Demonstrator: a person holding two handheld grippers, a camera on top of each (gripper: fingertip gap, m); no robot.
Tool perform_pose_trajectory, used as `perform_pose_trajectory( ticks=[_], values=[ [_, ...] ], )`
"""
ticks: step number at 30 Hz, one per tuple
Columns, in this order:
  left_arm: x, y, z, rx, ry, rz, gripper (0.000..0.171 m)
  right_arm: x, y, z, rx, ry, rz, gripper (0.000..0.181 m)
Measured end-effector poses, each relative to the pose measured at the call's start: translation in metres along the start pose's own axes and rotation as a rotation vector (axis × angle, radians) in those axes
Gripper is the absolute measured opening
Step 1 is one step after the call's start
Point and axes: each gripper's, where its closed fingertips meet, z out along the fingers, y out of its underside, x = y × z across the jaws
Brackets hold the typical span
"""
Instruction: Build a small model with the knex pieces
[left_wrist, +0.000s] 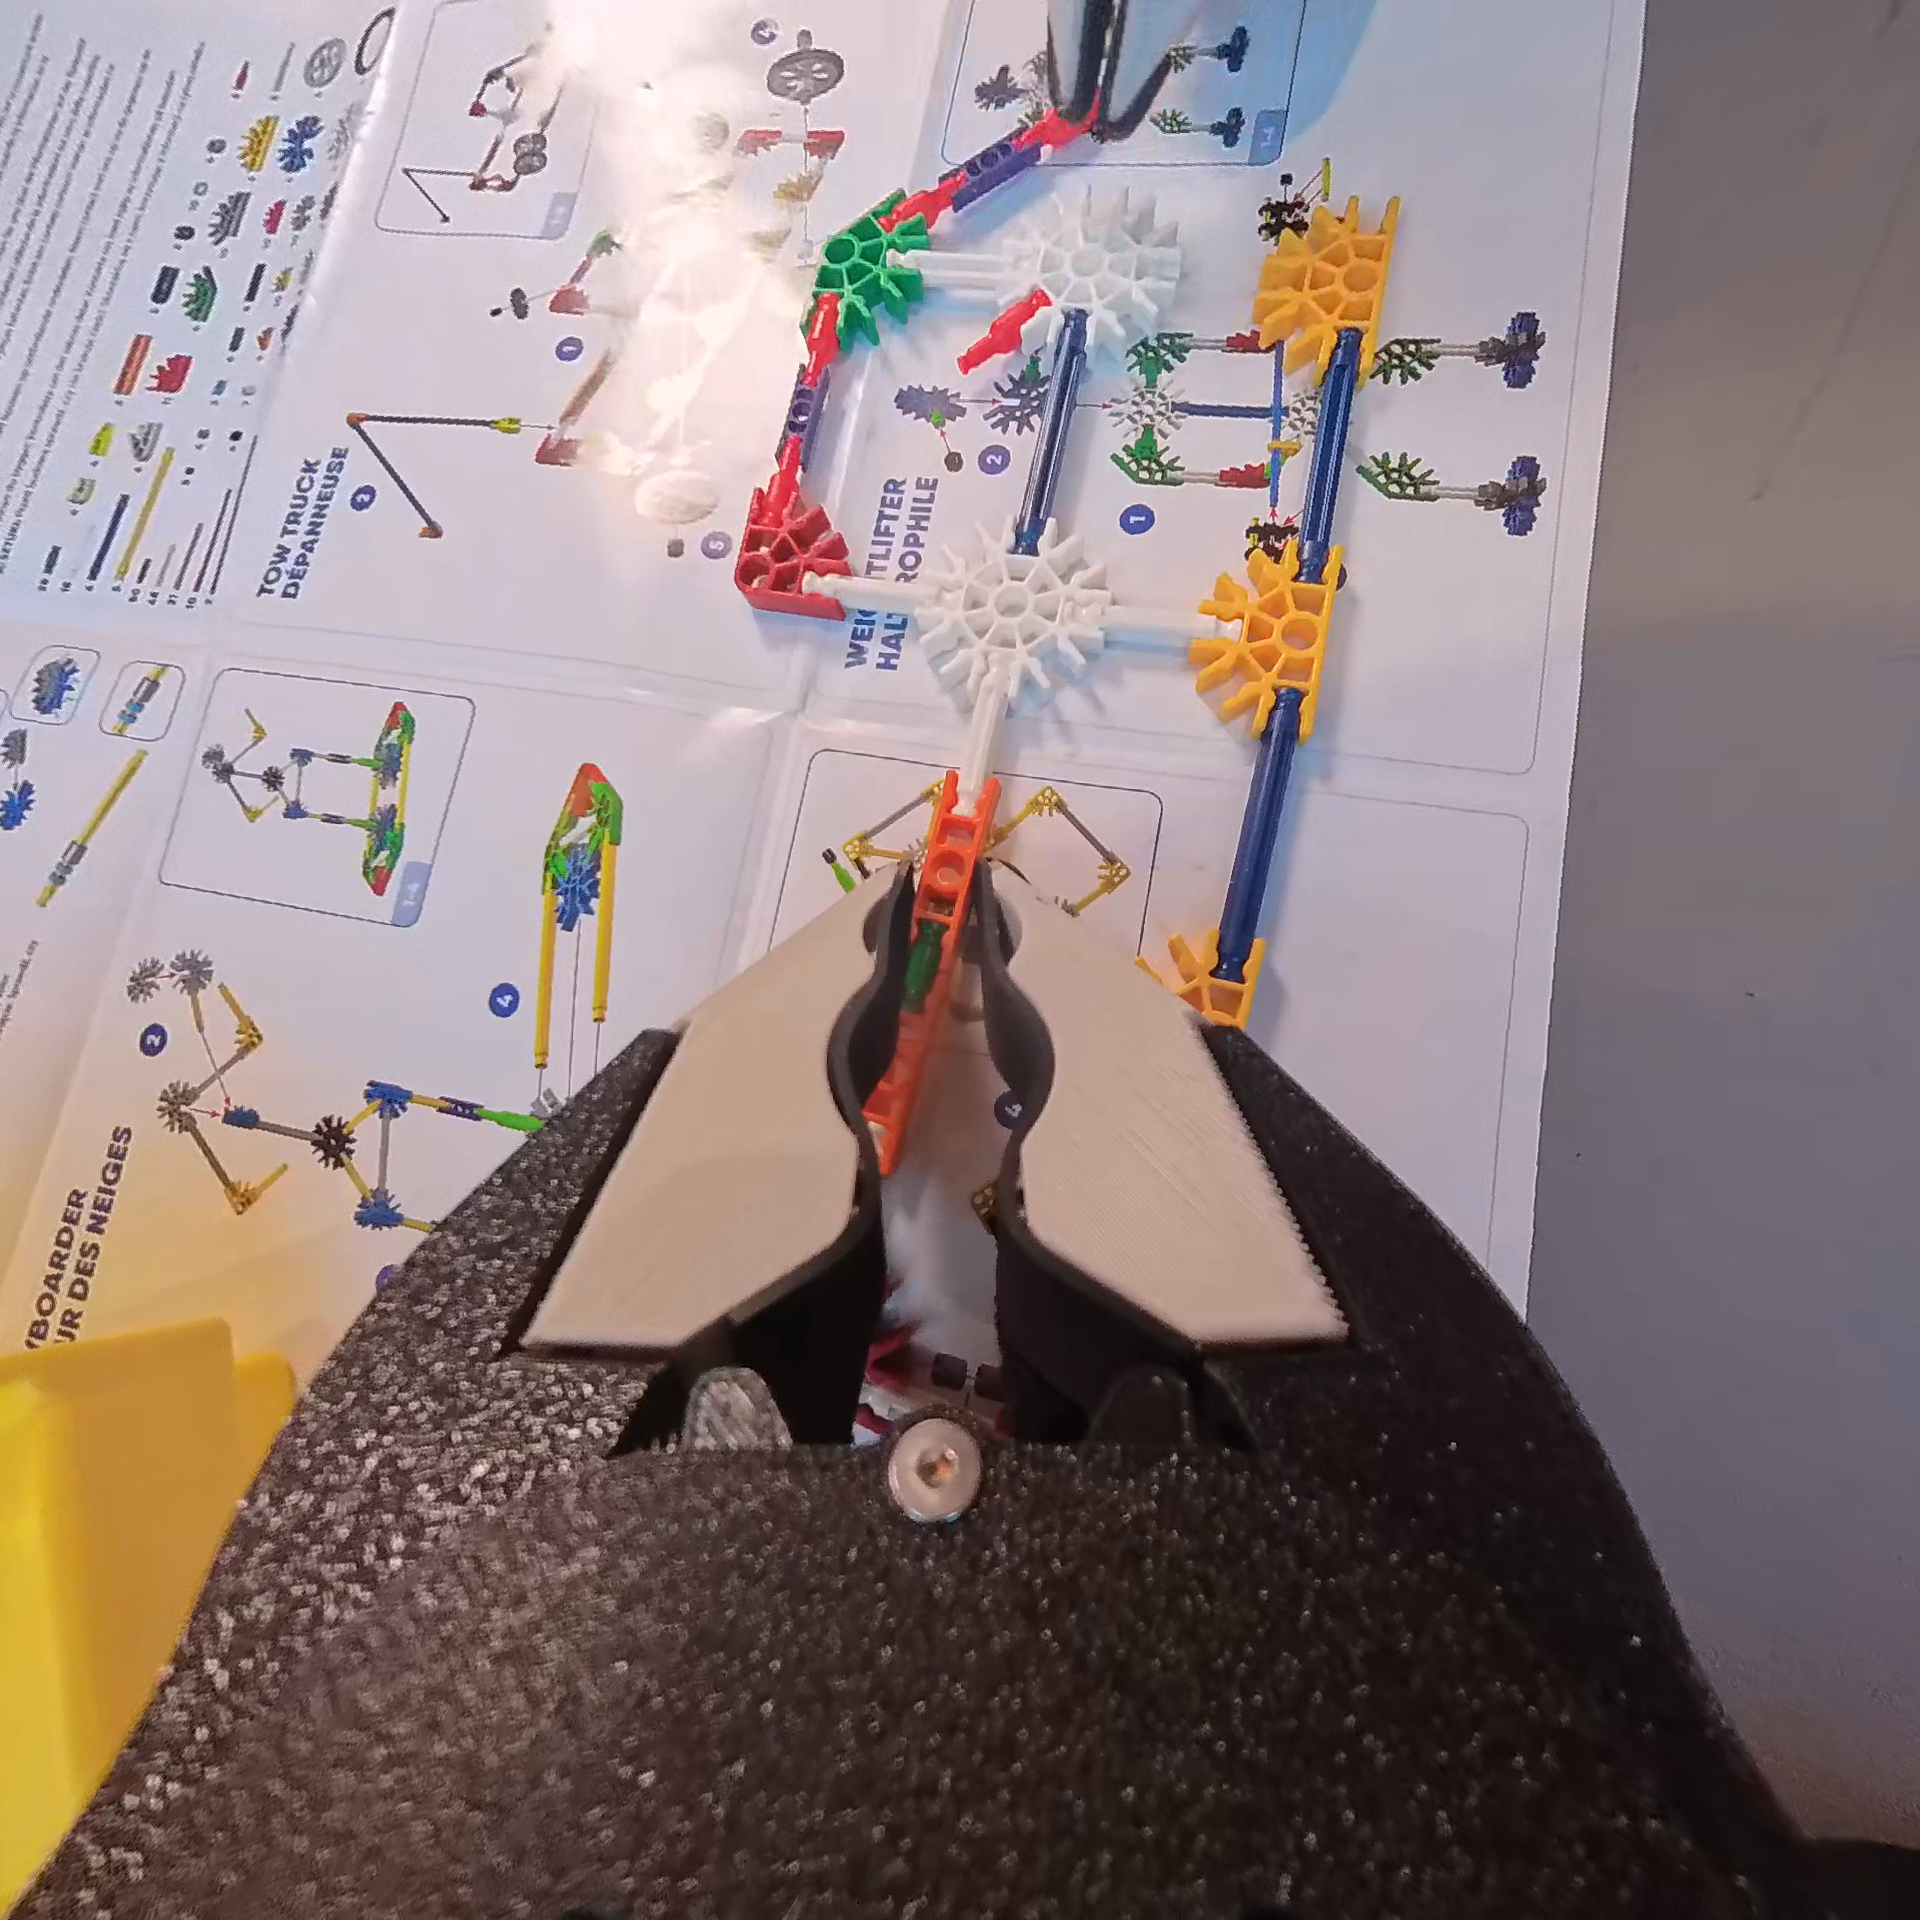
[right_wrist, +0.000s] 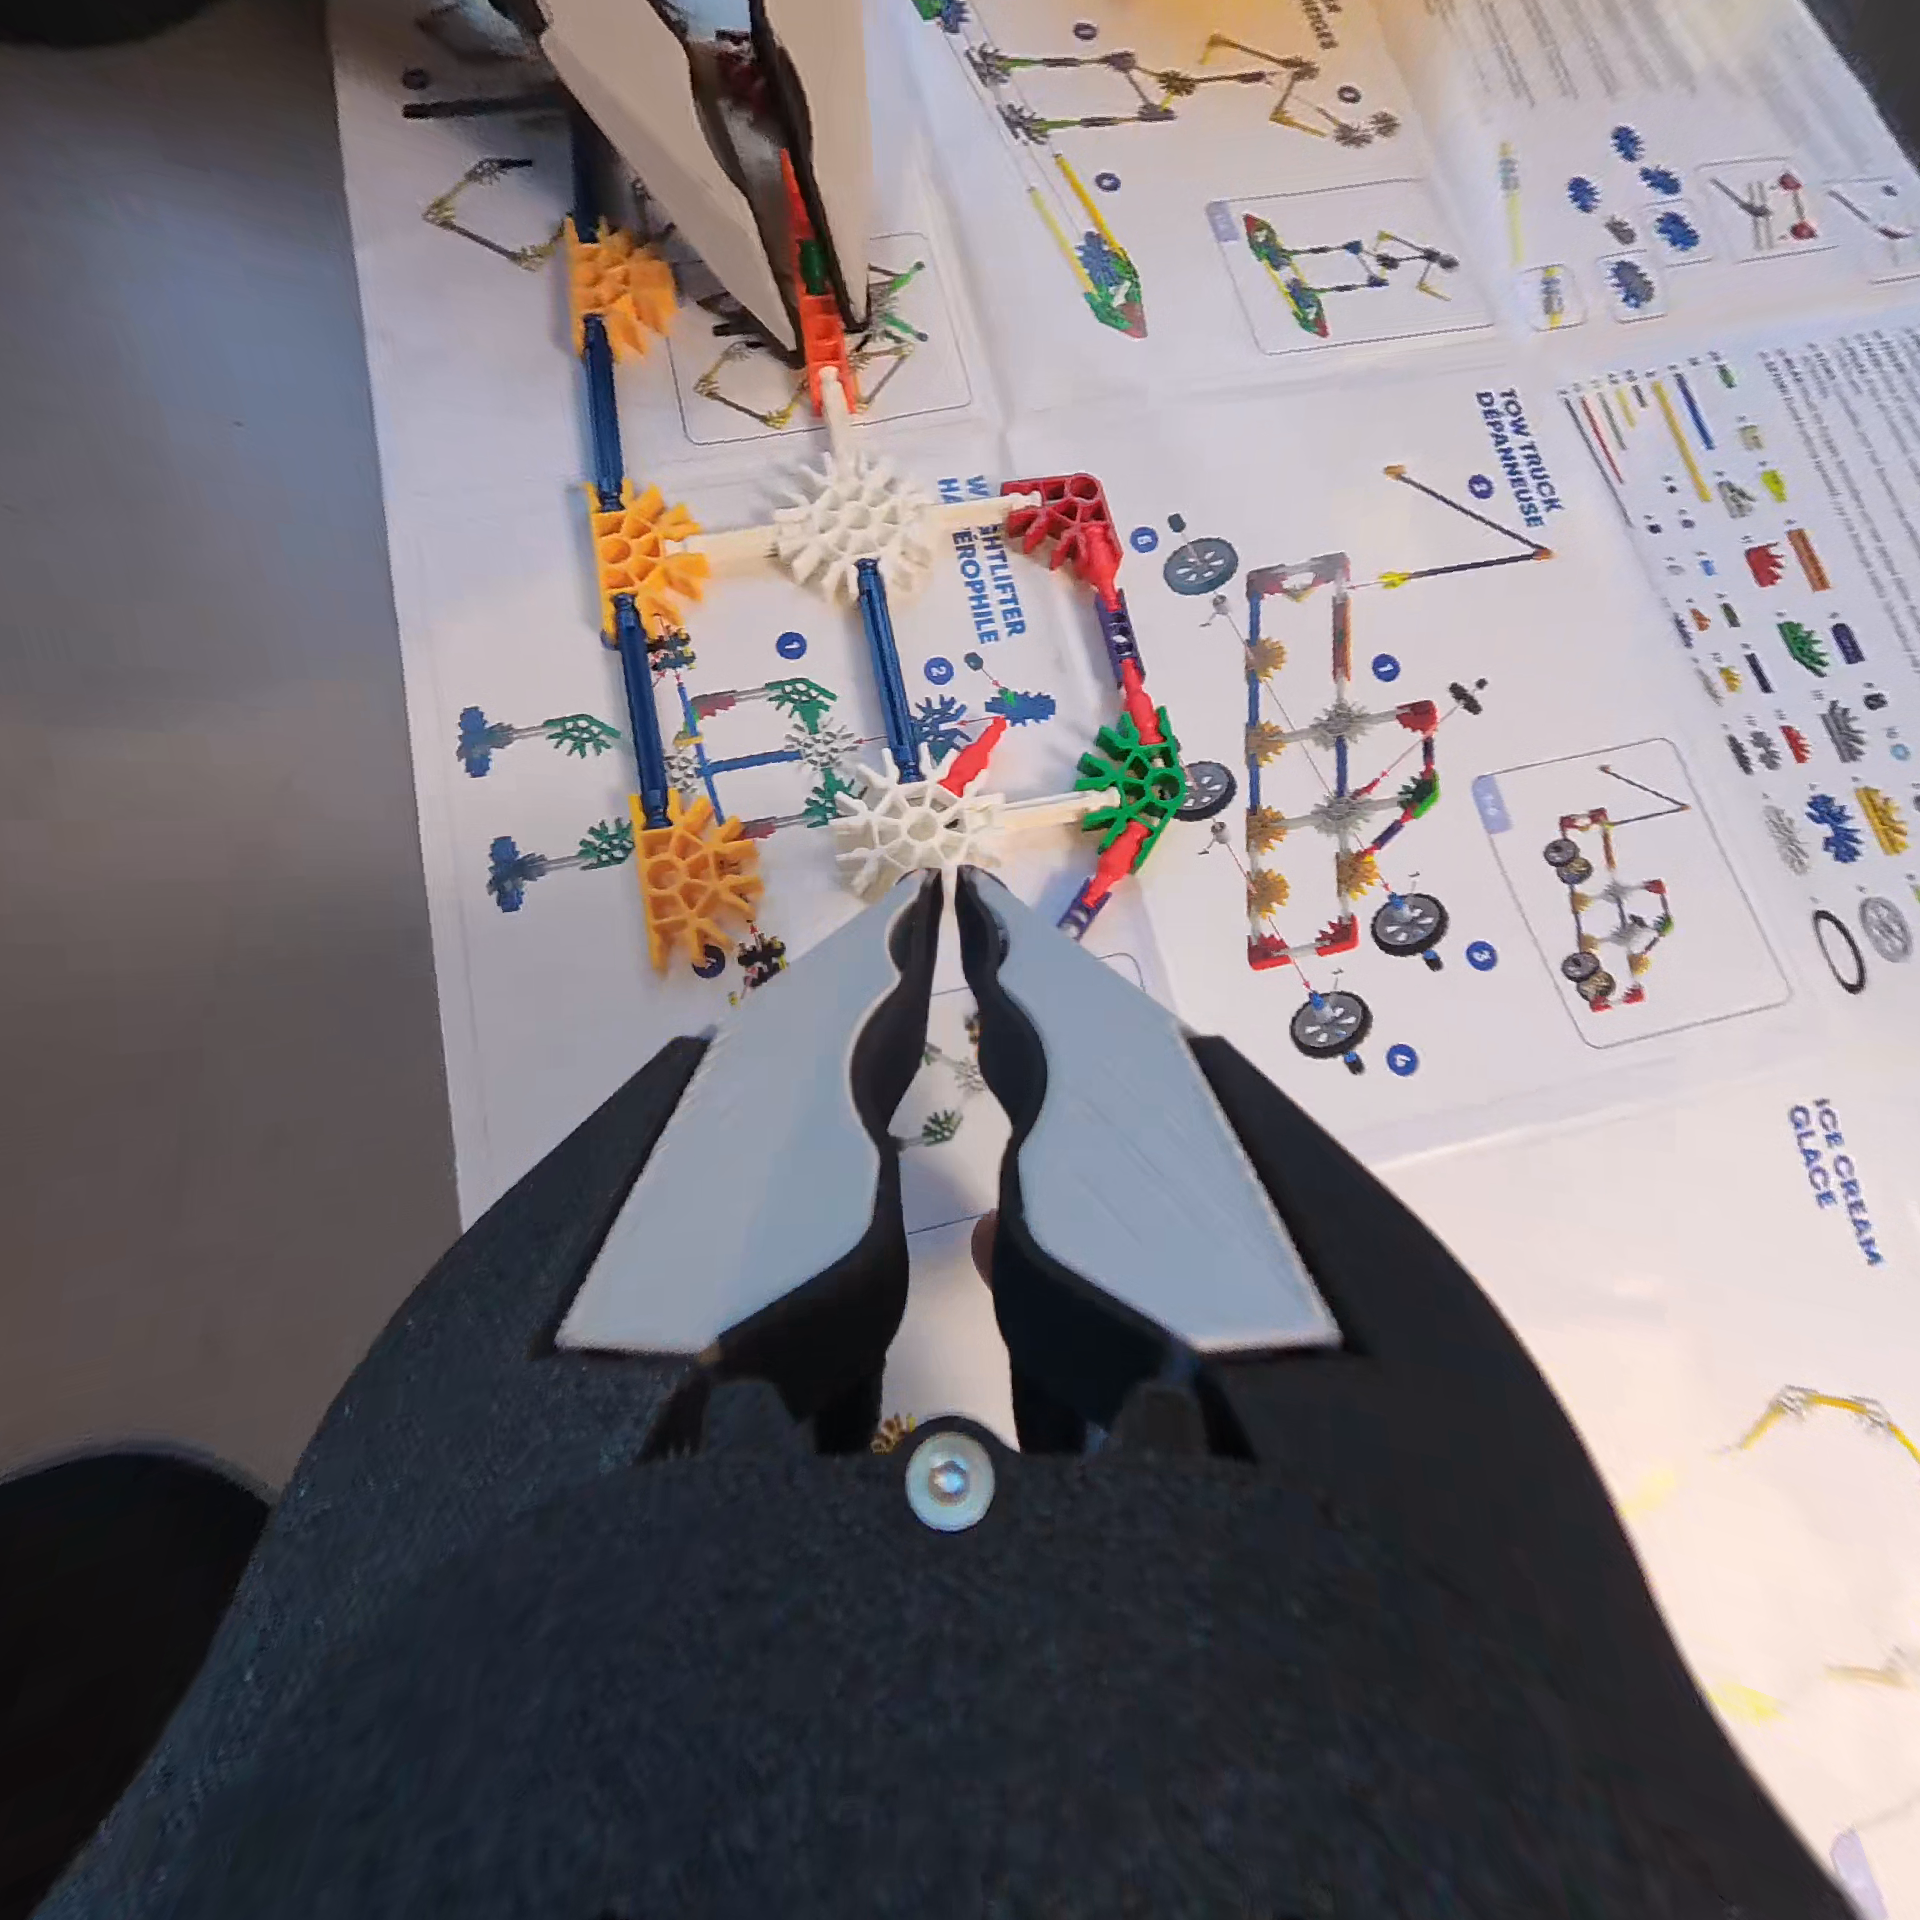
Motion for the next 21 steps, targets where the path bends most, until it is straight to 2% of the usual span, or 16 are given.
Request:
perform_pose_trajectory(
  ticks=[10, 21],
  values=[
    [0.0000, 0.0000, 0.0003, 0.010, 0.011, -0.016, 0.009, -0.0070, 0.0037, 0.0099, -0.044, -0.018, -0.011, 0.000],
    [0.0001, 0.0001, 0.0003, 0.014, 0.014, -0.021, 0.009, -0.0035, 0.0081, 0.0056, -0.047, -0.021, 0.017, 0.000]
  ],
)
